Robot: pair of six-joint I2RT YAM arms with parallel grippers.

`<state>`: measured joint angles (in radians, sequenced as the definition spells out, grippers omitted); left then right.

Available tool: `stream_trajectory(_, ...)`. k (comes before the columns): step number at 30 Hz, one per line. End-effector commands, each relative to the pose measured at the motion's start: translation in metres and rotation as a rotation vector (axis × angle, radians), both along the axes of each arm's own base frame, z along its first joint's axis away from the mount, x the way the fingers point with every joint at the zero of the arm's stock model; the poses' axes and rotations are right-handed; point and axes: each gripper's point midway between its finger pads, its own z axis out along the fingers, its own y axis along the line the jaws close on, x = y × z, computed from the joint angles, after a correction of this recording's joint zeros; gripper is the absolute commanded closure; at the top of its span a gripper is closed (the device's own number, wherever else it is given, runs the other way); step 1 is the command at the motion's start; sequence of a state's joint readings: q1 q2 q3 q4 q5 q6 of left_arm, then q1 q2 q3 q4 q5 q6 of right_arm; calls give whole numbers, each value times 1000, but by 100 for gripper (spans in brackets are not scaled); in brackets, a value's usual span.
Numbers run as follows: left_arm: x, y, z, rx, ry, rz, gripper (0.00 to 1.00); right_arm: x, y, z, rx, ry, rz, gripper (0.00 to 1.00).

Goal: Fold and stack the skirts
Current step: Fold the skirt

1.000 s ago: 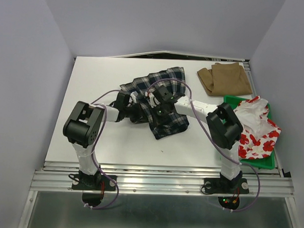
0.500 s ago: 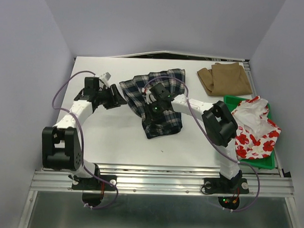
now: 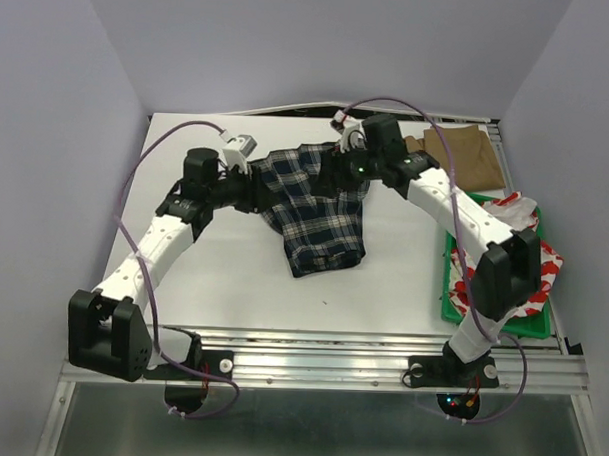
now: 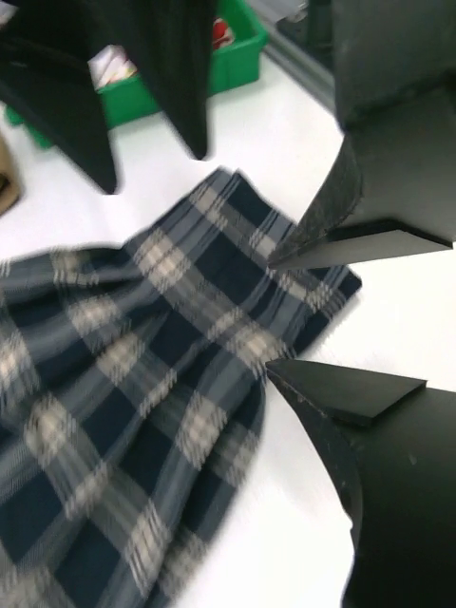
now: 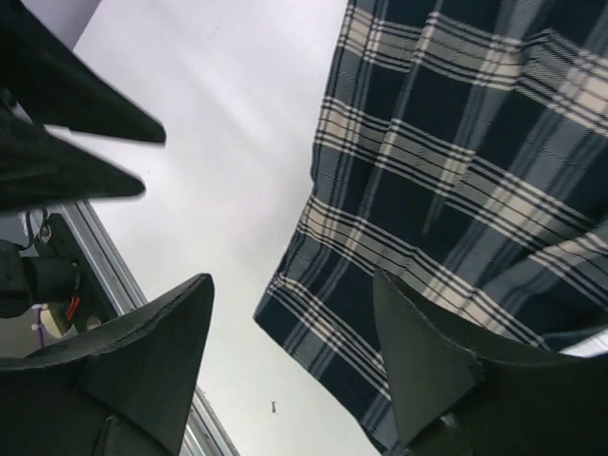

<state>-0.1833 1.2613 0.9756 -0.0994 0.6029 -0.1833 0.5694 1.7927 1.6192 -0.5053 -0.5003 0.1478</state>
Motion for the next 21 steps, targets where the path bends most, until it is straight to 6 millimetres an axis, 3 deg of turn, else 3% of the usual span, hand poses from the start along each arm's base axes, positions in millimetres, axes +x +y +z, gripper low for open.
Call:
stream_trajectory(1, -24, -55, 8, -64, -35, -180, 54, -16, -23, -14, 10, 40, 49, 29)
stream_trajectory(3, -31, -82, 1, -99, -10, -231, 57, -21, -32, -25, 5, 67, 56, 36)
stream_trajectory(6, -39, -105, -28, -135, 104, -262, 62, -31, -46, -51, 2, 143, 72, 44)
stream_trajectory(7, -43, -109, -52, -134, 182, -274, 67, -35, -50, -64, -4, 176, 72, 45)
stream_trajectory(9, -43, -112, -76, -132, 260, -270, 72, -46, -47, -75, 24, 235, 109, 46)
stream_trajectory(10, -42, -109, -102, -110, 338, -272, 81, -51, -46, -93, 28, 292, 103, 48)
stream_trajectory(11, -39, -107, -112, -100, 370, -266, 85, -55, -45, -101, 36, 318, 110, 48)
stream_trajectory(13, -39, -102, -130, -102, 434, -264, 87, -63, -43, -117, 50, 374, 130, 50)
stream_trajectory(17, -40, -84, -174, -80, 569, -203, 93, -75, -45, -167, 34, 490, 127, 50)
stream_trajectory(19, -37, -77, -187, -60, 598, -167, 100, -79, -44, -180, 36, 532, 132, 50)
stream_trajectory(21, -33, -66, -199, -34, 630, -135, 100, -81, -43, -193, 36, 583, 131, 50)
